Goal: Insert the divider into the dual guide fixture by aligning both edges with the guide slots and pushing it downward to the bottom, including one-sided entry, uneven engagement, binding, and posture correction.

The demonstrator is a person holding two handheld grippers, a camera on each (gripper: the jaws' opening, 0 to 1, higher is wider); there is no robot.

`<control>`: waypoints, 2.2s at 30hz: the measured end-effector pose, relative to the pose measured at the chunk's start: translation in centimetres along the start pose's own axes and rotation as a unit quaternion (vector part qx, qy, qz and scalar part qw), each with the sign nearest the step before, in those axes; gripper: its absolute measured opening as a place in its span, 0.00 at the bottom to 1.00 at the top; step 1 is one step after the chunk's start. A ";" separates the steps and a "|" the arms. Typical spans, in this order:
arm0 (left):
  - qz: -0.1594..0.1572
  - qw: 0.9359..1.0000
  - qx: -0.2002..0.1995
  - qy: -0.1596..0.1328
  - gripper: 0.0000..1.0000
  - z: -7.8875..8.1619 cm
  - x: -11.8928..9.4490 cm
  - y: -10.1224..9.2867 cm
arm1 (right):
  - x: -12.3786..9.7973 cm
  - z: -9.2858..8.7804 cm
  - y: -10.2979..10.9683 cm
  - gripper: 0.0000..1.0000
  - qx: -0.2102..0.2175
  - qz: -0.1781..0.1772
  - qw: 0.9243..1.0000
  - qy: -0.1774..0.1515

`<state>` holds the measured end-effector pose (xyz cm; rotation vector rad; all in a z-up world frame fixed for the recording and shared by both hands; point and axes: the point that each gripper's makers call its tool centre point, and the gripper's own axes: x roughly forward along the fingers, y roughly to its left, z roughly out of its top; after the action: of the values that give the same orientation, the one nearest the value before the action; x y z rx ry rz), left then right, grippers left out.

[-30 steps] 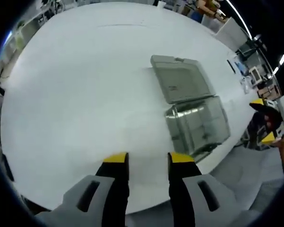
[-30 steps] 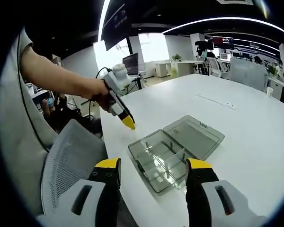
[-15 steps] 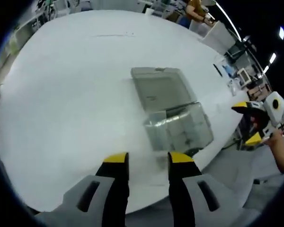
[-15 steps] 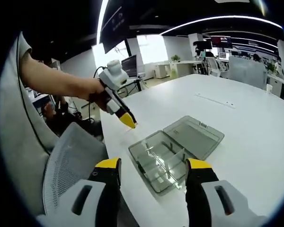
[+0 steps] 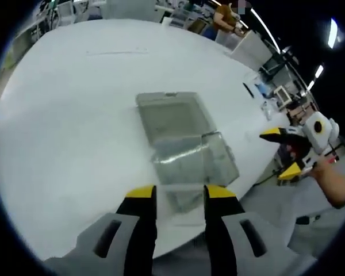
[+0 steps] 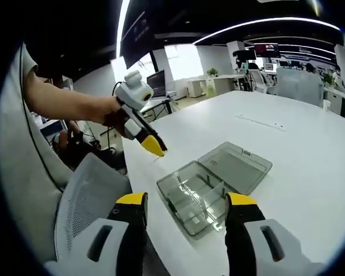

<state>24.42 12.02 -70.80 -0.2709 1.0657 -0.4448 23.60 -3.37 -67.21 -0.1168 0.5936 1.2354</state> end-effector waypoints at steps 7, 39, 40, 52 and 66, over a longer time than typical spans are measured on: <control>-0.015 1.000 0.002 -0.003 0.29 0.0 -0.1 -0.9 | 0.0 0.1 -0.1 0.51 0.001 0.002 1.000 -0.001; -0.100 0.995 0.011 -0.028 0.29 0.4 0.2 -5.1 | -0.2 1.1 -0.2 0.50 0.046 0.026 0.998 -0.032; -0.101 0.994 0.012 -0.029 0.29 0.4 0.2 -5.2 | -0.2 1.1 -0.1 0.50 0.049 0.028 0.998 -0.034; -0.130 0.991 0.016 -0.040 0.29 0.6 0.0 -6.5 | 0.0 2.2 0.5 0.50 0.075 0.055 0.994 -0.052; -0.169 0.984 0.021 -0.059 0.29 1.1 -0.6 -8.2 | 0.2 3.5 1.4 0.50 0.098 0.086 0.989 -0.075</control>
<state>23.35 5.13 -66.33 -0.4388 0.8953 -0.7454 23.63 -1.37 -63.99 0.1948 0.5985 1.3314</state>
